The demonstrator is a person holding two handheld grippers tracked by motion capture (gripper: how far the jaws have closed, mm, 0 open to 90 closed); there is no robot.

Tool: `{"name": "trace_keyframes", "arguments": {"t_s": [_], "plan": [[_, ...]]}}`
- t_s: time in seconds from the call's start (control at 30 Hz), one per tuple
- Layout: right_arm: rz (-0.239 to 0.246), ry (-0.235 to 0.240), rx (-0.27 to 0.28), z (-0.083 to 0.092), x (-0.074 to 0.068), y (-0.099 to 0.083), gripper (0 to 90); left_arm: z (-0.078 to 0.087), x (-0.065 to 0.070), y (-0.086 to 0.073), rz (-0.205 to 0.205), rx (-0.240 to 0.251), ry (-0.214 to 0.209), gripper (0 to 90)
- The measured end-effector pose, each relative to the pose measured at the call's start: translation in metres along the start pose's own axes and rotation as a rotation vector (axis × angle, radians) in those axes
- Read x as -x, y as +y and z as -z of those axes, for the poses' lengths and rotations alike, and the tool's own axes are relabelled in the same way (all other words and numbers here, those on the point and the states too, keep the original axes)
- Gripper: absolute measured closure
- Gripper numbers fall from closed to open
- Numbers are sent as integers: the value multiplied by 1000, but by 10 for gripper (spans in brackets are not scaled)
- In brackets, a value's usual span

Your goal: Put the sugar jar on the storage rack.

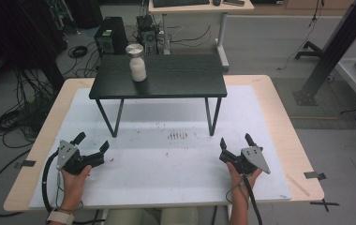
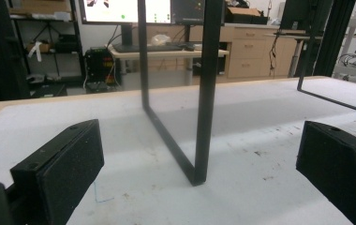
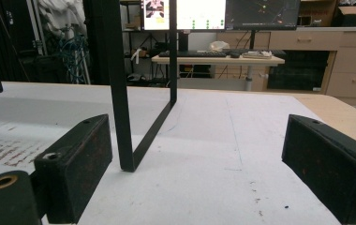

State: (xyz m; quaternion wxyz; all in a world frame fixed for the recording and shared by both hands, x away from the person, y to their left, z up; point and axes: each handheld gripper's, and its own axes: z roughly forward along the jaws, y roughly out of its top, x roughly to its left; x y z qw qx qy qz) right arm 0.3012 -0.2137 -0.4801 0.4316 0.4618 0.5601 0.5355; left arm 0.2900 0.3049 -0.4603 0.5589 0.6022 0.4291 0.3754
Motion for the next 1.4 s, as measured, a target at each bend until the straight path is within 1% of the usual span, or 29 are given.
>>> {"name": "trace_keyframes", "arguments": {"t_s": [0.07,0.2,0.37,1.4], "plan": [[1,0,2,0,0,0,91,1,1,0,-4,6,4,13],[0,0,0,0,0,0,91,3,1,-2,-5,39,10,15],[1,-2,2,0,0,0,91,4,1,-2,-4,50,11,22],[-3,-7,7,1,0,0,91,5,2,-3,-2,62,27,31]]}}
